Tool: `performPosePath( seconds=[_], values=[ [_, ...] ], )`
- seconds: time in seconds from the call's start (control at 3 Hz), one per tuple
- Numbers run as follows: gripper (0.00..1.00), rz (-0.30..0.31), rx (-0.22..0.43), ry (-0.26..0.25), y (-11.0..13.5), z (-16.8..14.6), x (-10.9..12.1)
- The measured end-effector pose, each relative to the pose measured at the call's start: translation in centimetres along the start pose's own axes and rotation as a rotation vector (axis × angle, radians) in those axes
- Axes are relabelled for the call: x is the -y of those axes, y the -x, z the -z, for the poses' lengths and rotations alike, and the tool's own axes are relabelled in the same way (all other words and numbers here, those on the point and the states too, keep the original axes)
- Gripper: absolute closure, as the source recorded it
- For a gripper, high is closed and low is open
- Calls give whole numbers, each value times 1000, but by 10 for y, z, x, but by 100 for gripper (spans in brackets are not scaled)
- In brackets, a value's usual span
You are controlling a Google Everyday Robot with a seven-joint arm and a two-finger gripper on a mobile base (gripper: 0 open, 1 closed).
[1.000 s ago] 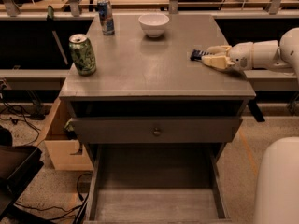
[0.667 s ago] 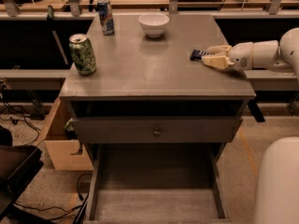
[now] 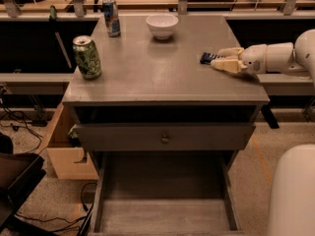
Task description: Move rxbar blueberry near green can
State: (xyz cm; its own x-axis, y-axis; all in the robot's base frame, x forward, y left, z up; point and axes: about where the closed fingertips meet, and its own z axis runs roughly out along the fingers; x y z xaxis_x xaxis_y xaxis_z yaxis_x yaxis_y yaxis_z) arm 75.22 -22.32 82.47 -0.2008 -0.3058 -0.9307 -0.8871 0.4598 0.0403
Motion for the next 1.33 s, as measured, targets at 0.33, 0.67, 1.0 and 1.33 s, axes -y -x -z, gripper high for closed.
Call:
performPosePath(
  seconds=[0.33,0.67,1.0,1.33],
  values=[
    [0,0,0,0,0,0,0],
    [0,0,0,1,0,0,0],
    [18,-1,0,7,0,-5,-1],
    [41,-1,0,12,0,-9,-2]
  ],
)
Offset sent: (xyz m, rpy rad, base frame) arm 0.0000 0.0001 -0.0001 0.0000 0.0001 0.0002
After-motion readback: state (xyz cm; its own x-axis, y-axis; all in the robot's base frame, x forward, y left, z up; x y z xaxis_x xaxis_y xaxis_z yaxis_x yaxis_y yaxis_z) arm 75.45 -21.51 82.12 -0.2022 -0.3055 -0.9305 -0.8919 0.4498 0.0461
